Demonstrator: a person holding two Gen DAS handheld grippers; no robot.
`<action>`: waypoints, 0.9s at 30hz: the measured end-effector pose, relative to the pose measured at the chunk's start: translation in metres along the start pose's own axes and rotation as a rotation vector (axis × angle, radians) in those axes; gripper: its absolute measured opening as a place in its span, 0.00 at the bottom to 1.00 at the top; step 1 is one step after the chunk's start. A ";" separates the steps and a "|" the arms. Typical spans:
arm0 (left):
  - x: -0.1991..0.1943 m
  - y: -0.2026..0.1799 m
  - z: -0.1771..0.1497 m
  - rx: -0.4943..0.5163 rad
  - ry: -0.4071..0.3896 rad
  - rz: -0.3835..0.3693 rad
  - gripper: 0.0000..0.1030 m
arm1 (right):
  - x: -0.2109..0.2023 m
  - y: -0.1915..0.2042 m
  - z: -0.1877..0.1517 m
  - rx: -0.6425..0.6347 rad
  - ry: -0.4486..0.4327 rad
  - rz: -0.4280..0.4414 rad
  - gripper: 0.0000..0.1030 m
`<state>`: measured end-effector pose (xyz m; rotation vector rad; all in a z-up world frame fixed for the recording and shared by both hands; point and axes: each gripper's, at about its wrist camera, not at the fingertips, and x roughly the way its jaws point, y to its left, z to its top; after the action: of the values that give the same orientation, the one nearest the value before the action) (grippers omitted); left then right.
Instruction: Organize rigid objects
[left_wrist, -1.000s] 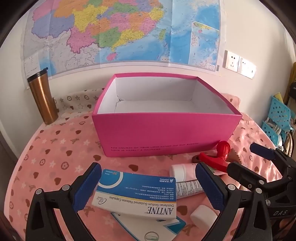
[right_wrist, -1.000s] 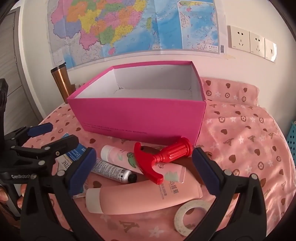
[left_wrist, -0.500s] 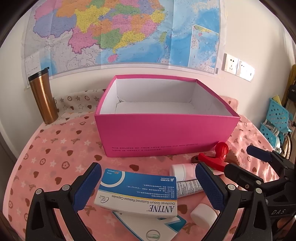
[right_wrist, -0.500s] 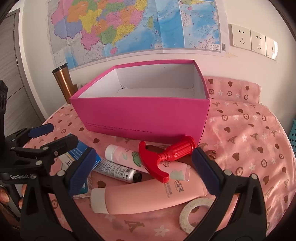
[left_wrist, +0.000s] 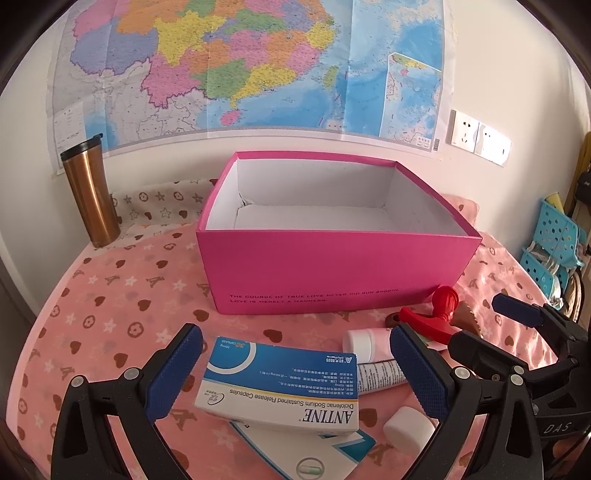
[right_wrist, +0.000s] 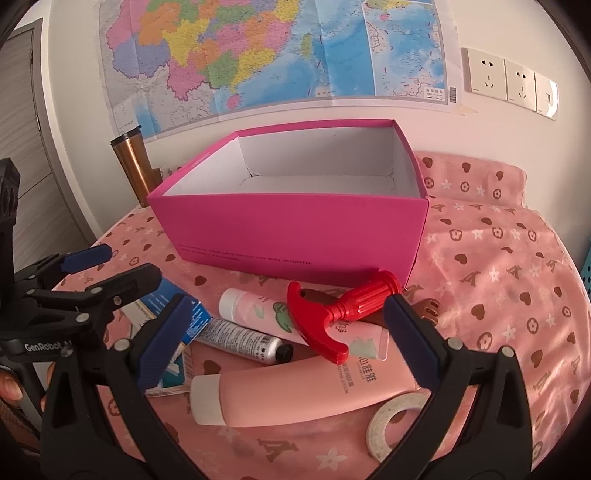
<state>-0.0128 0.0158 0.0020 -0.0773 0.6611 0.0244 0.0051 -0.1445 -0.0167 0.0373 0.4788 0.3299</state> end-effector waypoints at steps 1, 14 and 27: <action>0.000 0.000 0.000 0.000 0.000 0.000 1.00 | 0.000 0.000 0.000 0.000 0.000 0.000 1.00; 0.000 0.000 0.000 0.001 -0.002 0.000 1.00 | 0.000 0.000 0.002 0.006 0.001 0.011 1.00; -0.001 -0.001 0.002 0.010 -0.007 0.003 1.00 | -0.001 0.000 0.002 0.011 0.003 0.021 1.00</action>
<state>-0.0124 0.0148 0.0038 -0.0661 0.6548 0.0239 0.0059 -0.1447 -0.0144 0.0524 0.4836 0.3478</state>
